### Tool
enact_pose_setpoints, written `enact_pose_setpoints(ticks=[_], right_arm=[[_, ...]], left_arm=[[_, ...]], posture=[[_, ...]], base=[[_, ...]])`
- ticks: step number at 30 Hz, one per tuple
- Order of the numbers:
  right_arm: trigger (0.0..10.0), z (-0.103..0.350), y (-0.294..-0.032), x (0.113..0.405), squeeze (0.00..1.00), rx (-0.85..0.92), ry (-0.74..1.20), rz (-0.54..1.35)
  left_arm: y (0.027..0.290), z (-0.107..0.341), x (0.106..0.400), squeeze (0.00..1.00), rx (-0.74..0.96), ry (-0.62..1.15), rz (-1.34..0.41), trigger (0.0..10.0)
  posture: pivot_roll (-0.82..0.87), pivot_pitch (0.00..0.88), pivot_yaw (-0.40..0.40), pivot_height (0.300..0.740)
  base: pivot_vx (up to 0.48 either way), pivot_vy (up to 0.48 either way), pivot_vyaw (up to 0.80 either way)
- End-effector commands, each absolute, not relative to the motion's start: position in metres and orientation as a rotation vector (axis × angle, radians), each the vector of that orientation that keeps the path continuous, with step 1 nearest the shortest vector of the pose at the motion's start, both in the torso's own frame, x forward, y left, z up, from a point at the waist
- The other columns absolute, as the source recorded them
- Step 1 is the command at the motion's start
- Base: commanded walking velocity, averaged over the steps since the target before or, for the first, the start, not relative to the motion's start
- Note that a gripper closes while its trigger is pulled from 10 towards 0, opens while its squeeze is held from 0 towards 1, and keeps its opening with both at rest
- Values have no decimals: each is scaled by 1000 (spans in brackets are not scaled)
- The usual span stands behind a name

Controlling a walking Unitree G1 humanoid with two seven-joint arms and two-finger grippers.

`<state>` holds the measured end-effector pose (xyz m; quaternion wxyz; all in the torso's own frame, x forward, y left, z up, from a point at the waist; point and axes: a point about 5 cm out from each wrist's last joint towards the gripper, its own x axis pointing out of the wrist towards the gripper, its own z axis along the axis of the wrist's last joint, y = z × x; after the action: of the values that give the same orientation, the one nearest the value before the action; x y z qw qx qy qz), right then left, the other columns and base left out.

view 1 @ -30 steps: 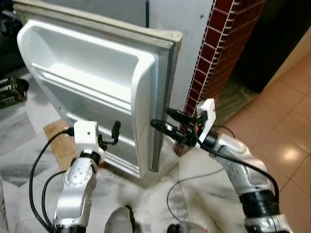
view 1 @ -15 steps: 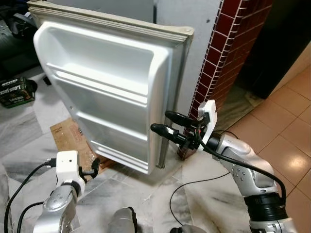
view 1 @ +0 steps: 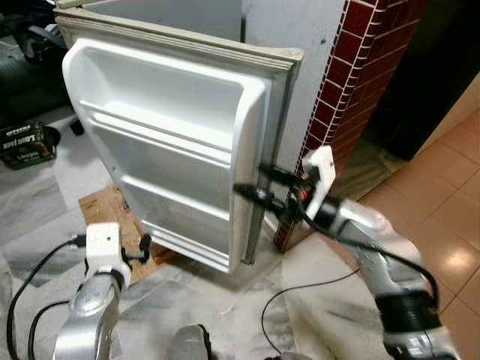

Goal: Restocking fridge

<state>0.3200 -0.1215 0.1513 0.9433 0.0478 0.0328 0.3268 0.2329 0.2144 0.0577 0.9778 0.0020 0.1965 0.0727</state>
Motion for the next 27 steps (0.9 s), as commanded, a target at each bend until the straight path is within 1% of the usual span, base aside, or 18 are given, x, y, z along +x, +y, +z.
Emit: enact_pose_setpoints(ticks=[1,3,7,9,11,12,14,16,17,18,19,20,21,22,23,24,27], right_arm=[[10000,150,-131,329,0,52,52,528],[10000,149,-133,333,0,29,52,488],[10000,149,-134,349,0,-10,45,331],[10000,148,-134,351,0,-12,43,309],[10000,151,-124,361,0,44,36,227],[10000,154,-115,365,0,96,34,213],[10000,155,-111,365,0,113,35,220],[10000,167,-74,358,0,322,51,456],[10000,167,-74,358,0,322,51,456],[10000,170,-68,354,0,355,56,517],[10000,170,-68,354,0,355,56,517],[10000,173,-63,340,0,357,52,672],[10000,175,-62,327,0,343,43,793],[10000,175,-62,327,0,343,43,793],[10000,176,-65,317,0,342,44,869],[10000,177,-66,313,0,345,47,900],[10000,180,-78,289,0,367,64,1070]], left_arm=[[217,58,230,0,-12,404,176,10000],[216,57,230,0,-26,405,176,10000],[213,56,228,0,-22,404,170,10000],[212,56,228,0,-21,404,170,10000],[211,56,228,0,-20,404,170,10000],[211,56,228,0,-20,405,170,10000],[211,56,228,0,-21,404,170,10000],[208,58,231,0,-26,398,153,10000],[208,58,231,0,-26,398,153,10000],[208,59,231,0,-28,398,148,10000],[208,59,231,0,-28,398,148,10000],[207,58,232,0,-30,400,138,10000],[206,58,232,0,-32,403,130,10000],[206,58,232,0,-32,403,130,10000],[206,57,233,0,-33,404,128,10000],[206,57,233,0,-34,404,128,10000],[204,56,235,0,-29,402,119,10000]], posture=[[93,66,8,740],[94,68,7,740],[96,76,2,740],[96,76,2,740],[99,83,2,740],[100,84,3,740],[100,84,3,740],[103,87,4,740],[103,87,4,740],[103,87,4,740],[103,87,4,740],[99,87,4,740],[92,86,4,740],[92,86,4,740],[87,85,4,740],[87,85,4,740],[74,81,6,740]], base=[[0,0,0],[0,0,0],[0,0,0],[0,0,0],[0,0,0],[0,0,0],[0,0,0],[0,0,0],[0,0,0],[0,0,0],[0,0,0],[0,0,0],[0,0,0],[0,0,0],[0,0,0],[0,0,0],[0,0,0]])
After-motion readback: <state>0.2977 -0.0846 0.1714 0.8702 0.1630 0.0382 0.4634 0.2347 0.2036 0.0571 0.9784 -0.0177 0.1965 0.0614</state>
